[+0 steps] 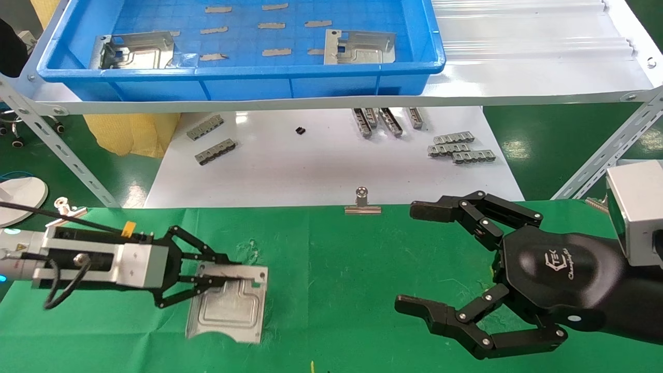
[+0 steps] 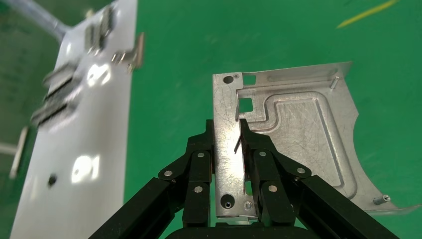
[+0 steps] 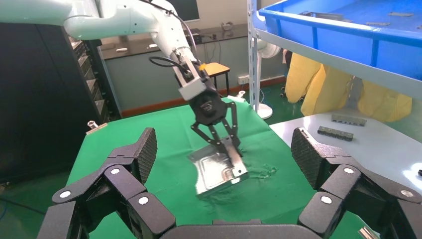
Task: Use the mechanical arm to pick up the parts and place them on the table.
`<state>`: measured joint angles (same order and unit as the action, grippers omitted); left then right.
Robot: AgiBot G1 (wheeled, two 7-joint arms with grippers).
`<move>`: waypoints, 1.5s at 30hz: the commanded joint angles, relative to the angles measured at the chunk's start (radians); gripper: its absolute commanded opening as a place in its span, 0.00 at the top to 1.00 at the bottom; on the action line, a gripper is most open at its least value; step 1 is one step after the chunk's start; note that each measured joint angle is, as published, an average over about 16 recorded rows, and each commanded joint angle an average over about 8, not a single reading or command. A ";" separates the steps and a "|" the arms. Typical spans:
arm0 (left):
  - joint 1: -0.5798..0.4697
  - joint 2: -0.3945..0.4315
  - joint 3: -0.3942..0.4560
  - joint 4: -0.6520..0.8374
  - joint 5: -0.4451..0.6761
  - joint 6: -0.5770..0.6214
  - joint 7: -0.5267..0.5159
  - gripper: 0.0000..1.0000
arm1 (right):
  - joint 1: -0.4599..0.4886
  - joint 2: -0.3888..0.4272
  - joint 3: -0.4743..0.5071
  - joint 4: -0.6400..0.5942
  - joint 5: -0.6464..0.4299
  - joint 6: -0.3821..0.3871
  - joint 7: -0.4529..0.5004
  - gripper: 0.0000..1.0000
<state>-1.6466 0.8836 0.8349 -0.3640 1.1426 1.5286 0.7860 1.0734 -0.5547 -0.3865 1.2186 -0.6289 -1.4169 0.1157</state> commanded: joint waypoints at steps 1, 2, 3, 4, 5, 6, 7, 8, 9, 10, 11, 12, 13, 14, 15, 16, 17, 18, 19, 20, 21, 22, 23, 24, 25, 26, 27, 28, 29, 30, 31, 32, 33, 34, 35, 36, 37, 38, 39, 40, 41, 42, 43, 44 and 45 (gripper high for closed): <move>-0.002 0.020 0.000 0.051 0.002 -0.016 0.040 0.87 | 0.000 0.000 0.000 0.000 0.000 0.000 0.000 0.00; -0.003 0.028 0.000 0.070 0.004 -0.023 0.054 0.75 | 0.000 0.000 0.000 0.000 0.000 0.000 0.000 0.00; -0.005 0.035 0.001 0.088 0.006 -0.027 0.068 0.62 | 0.000 0.000 0.000 0.000 0.000 0.000 0.000 0.00; -0.007 0.042 0.003 0.104 0.009 -0.031 0.081 0.50 | 0.000 0.000 0.000 0.000 0.000 0.000 0.000 0.00; -0.009 0.049 0.005 0.119 0.013 -0.034 0.095 0.37 | 0.000 0.000 0.000 0.000 0.000 0.000 0.000 0.00; -0.011 0.056 0.008 0.132 0.018 -0.035 0.108 0.25 | 0.000 0.000 0.000 0.000 0.000 0.000 0.000 0.00; -0.014 0.063 0.011 0.144 0.024 -0.036 0.120 0.12 | 0.000 0.000 0.000 0.000 0.000 0.000 0.000 0.00; -0.017 0.070 0.014 0.156 0.029 -0.036 0.130 0.04 | 0.000 0.000 0.000 0.000 0.000 0.000 0.000 0.00; -0.021 0.077 0.016 0.168 0.032 -0.036 0.138 0.00 | 0.000 0.000 0.000 0.000 0.000 0.000 0.000 0.00; -0.025 0.084 0.018 0.179 0.035 -0.038 0.144 0.00 | 0.000 0.000 0.000 0.000 0.000 0.000 0.000 0.00; -0.029 0.091 0.019 0.190 0.038 -0.041 0.151 0.00 | 0.000 0.000 0.000 0.000 0.000 0.000 0.000 0.00; -0.033 0.097 0.021 0.201 0.040 -0.044 0.156 0.00 | 0.000 0.000 0.000 0.000 0.000 0.000 0.000 0.00; -0.038 0.103 0.023 0.212 0.044 -0.047 0.158 0.00 | 0.000 0.000 0.000 0.000 0.000 0.000 0.000 0.00; -0.042 0.109 0.025 0.223 0.047 -0.050 0.158 0.00 | 0.000 0.000 0.000 0.000 0.000 0.000 0.000 0.00; -0.047 0.115 0.027 0.235 0.051 -0.052 0.155 0.00 | 0.000 0.000 0.000 0.000 0.000 0.000 0.000 0.00; -0.051 0.121 0.030 0.245 0.055 -0.053 0.151 0.00 | 0.000 0.000 0.000 0.000 0.000 0.000 0.000 0.00; -0.055 0.125 0.033 0.254 0.059 -0.053 0.149 0.00 | 0.000 0.000 0.000 0.000 0.000 0.000 0.000 0.00; -0.058 0.129 0.035 0.263 0.062 -0.052 0.146 0.00 | 0.000 0.000 0.000 0.000 0.000 0.000 0.000 0.00; -0.060 0.133 0.036 0.272 0.064 -0.050 0.142 0.00 | 0.000 0.000 0.000 0.000 0.000 0.000 0.000 0.00; -0.063 0.136 0.037 0.281 0.065 -0.045 0.136 0.00 | 0.000 0.000 0.000 0.000 0.000 0.000 0.000 0.00; -0.065 0.138 0.038 0.290 0.066 -0.039 0.129 0.00 | 0.000 0.000 0.000 0.000 0.000 0.000 0.000 0.00; -0.067 0.139 0.038 0.298 0.066 -0.030 0.121 0.00 | 0.000 0.000 0.000 0.000 0.000 0.000 0.000 0.00; -0.069 0.139 0.037 0.307 0.064 -0.019 0.111 0.00 | 0.000 0.000 0.000 0.000 0.000 0.000 0.000 0.00; -0.070 0.139 0.035 0.317 0.061 -0.008 0.098 0.00 | 0.000 0.000 0.000 0.000 0.000 0.000 0.000 0.00; -0.070 0.138 0.033 0.328 0.057 0.003 0.080 0.00 | 0.000 0.000 0.000 0.000 0.000 0.000 0.000 0.00; -0.071 0.137 0.030 0.340 0.052 0.013 0.058 0.00 | 0.000 0.000 0.000 0.000 0.000 0.000 0.000 0.00; -0.070 0.136 0.025 0.354 0.045 0.022 0.032 0.00 | 0.000 0.000 0.000 0.000 0.000 0.000 0.000 0.00; -0.068 0.136 0.019 0.369 0.037 0.029 0.005 0.00 | 0.000 0.000 0.000 0.000 0.000 0.000 0.000 0.00; -0.067 0.136 0.014 0.382 0.030 0.034 -0.020 0.00 | 0.000 0.000 0.000 0.000 0.000 0.000 0.000 0.00; -0.065 0.136 0.009 0.396 0.022 0.037 -0.050 0.00 | 0.000 0.000 0.000 0.000 0.000 0.000 0.000 0.00; -0.061 0.137 0.002 0.411 0.013 0.038 -0.078 0.00 | 0.000 0.000 0.000 0.000 0.000 0.000 0.000 0.00; -0.057 0.138 -0.004 0.425 0.005 0.038 -0.101 0.00 | 0.000 0.000 0.000 0.000 0.000 0.000 0.000 0.00; -0.053 0.139 -0.009 0.436 -0.002 0.038 -0.120 0.00 | 0.000 0.000 0.000 0.000 0.000 0.000 0.000 0.00; -0.050 0.140 -0.013 0.445 -0.008 0.039 -0.134 0.00 | 0.000 0.000 0.000 0.000 0.000 0.000 0.000 0.00; -0.047 0.141 -0.016 0.452 -0.012 0.040 -0.143 0.00 | 0.000 0.000 0.000 0.000 0.000 0.000 0.000 0.00; -0.046 0.141 -0.018 0.456 -0.014 0.041 -0.148 0.00 | 0.000 0.000 0.000 0.000 0.000 0.000 0.000 0.00; -0.044 0.142 -0.020 0.461 -0.017 0.042 -0.155 0.00 | 0.000 0.000 0.000 0.000 0.000 0.000 0.000 0.00; -0.042 0.142 -0.022 0.463 -0.019 0.042 -0.153 0.00 | 0.000 0.000 0.000 0.000 0.000 0.000 0.000 0.00; -0.042 0.142 -0.022 0.462 -0.019 0.042 -0.149 0.00 | 0.000 0.000 0.000 0.000 0.000 0.000 0.000 0.00; -0.042 0.142 -0.021 0.460 -0.019 0.042 -0.146 0.00 | 0.000 0.000 0.000 0.000 0.000 0.000 0.000 0.00; -0.044 0.141 -0.020 0.455 -0.017 0.042 -0.141 0.00 | 0.000 0.000 0.000 0.000 0.000 0.000 0.000 0.00; -0.044 0.141 -0.019 0.452 -0.016 0.041 -0.138 0.00 | 0.000 0.000 0.000 0.000 0.000 0.000 0.000 0.00; -0.044 0.140 -0.018 0.448 -0.016 0.041 -0.136 0.00 | 0.000 0.000 0.000 0.000 0.000 0.000 0.000 0.00; -0.044 0.139 -0.018 0.444 -0.015 0.041 -0.135 0.00 | 0.000 0.000 0.000 0.000 0.000 0.000 0.000 0.00; -0.043 0.138 -0.019 0.438 -0.015 0.040 -0.135 0.00 | 0.000 0.000 0.000 0.000 0.000 0.000 0.000 0.00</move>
<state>-1.6800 1.0165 0.8071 0.0602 1.1201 1.5684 0.6354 1.0732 -0.5546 -0.3864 1.2184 -0.6287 -1.4166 0.1157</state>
